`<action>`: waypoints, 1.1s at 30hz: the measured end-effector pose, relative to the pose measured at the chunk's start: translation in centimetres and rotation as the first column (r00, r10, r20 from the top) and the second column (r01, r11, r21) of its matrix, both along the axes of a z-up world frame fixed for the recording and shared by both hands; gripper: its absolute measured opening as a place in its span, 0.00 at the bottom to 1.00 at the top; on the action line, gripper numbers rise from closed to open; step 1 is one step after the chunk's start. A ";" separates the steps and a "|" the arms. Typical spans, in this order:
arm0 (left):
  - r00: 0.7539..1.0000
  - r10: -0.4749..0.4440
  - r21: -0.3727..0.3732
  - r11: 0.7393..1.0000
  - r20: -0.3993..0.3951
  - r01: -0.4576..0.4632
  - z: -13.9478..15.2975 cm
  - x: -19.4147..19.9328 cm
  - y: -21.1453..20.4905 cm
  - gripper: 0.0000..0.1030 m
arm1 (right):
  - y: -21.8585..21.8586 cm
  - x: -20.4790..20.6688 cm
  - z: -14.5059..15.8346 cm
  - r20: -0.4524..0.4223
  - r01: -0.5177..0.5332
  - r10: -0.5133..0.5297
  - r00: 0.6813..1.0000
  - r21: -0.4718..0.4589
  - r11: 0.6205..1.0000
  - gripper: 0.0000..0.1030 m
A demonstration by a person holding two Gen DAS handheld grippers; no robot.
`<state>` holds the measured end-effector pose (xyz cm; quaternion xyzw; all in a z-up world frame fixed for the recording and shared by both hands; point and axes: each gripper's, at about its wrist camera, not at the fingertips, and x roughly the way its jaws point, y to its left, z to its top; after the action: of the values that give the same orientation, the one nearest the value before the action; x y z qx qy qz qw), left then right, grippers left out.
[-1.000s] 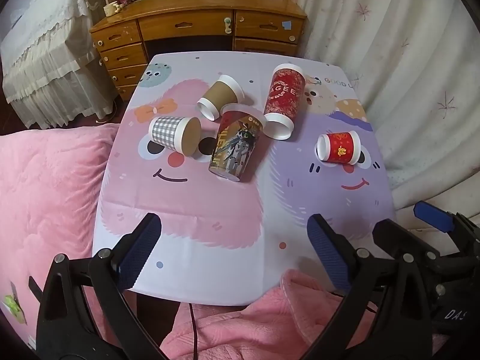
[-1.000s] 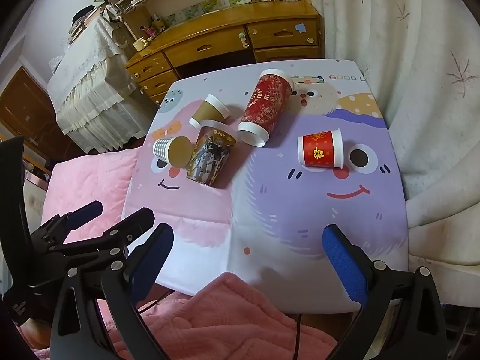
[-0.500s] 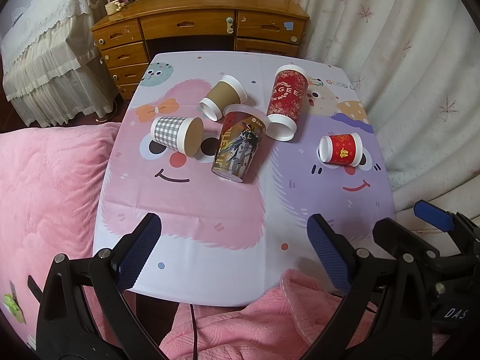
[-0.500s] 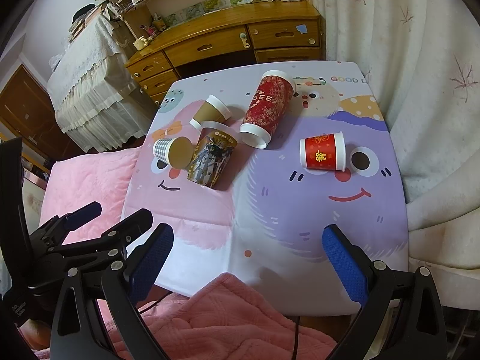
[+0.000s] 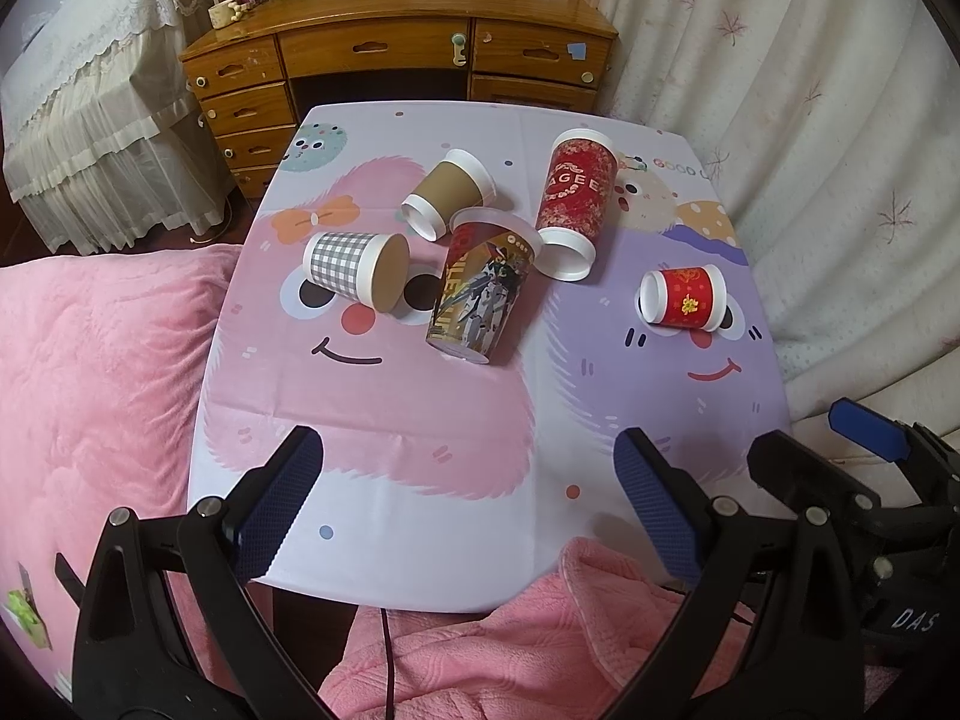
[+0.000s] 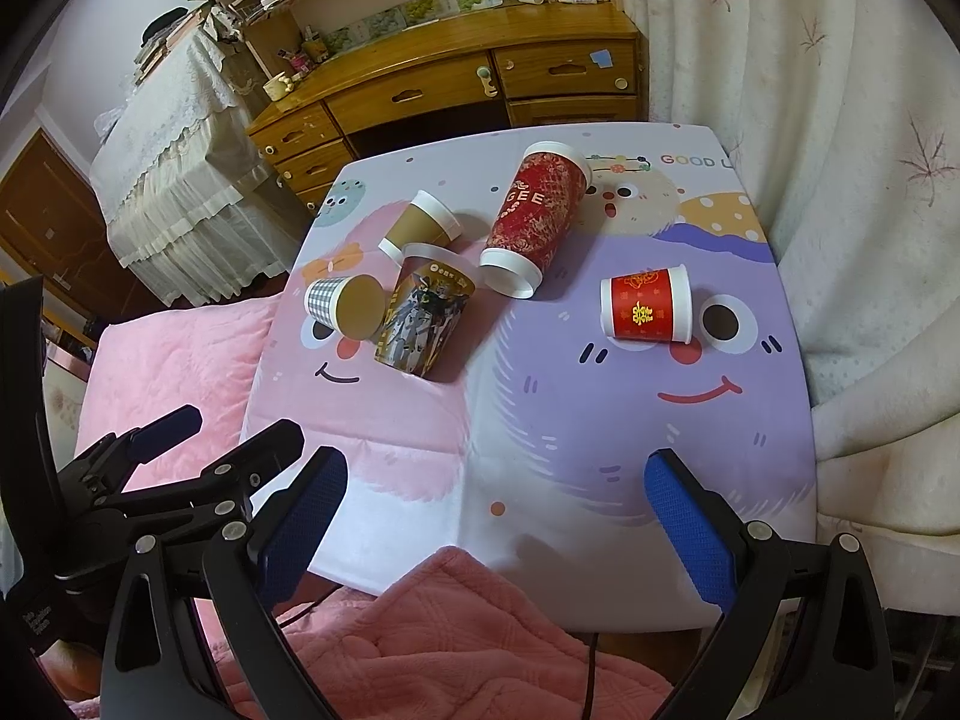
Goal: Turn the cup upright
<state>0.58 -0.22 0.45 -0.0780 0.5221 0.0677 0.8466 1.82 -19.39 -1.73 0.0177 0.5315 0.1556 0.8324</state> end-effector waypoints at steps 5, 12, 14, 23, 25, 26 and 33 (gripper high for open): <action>1.000 0.014 -0.007 1.000 -0.001 -0.014 -0.2 -0.2 0.5 0.94 | 0.2 0.7 0.7 -0.006 0.013 -0.013 1.000 0.005 1.000 0.98; 1.000 0.021 -0.010 1.000 0.003 -0.021 -0.5 -0.5 1.2 0.94 | -0.8 0.9 0.7 0.015 0.037 -0.037 0.999 0.008 0.999 0.98; 1.000 0.020 -0.010 1.000 0.002 -0.020 -0.5 -0.5 1.2 0.94 | -0.9 0.6 0.6 0.017 0.035 -0.035 0.999 0.006 0.999 0.98; 1.000 0.027 -0.007 1.000 0.001 -0.027 -0.4 -0.6 1.1 0.90 | -1.6 0.4 0.7 0.016 0.061 -0.061 0.998 0.008 0.998 0.98; 0.999 0.034 -0.006 0.999 0.007 -0.034 -0.2 -0.7 1.1 0.90 | -2.1 0.5 0.8 0.010 0.073 -0.073 0.997 0.006 0.997 0.98; 0.999 0.035 -0.007 0.999 0.010 -0.035 -0.1 -0.8 1.2 0.90 | -1.8 0.4 0.8 0.010 0.076 -0.076 0.997 0.003 0.997 0.98; 1.000 0.009 -0.026 1.000 -0.001 -0.009 0.3 -0.5 2.0 0.90 | -3.3 1.2 0.7 -0.019 0.140 -0.139 0.990 0.041 0.989 0.98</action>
<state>0.07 1.79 0.73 -0.0912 0.5231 0.0648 0.8449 3.04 -22.65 -1.04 0.0738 0.5324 0.1081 0.8363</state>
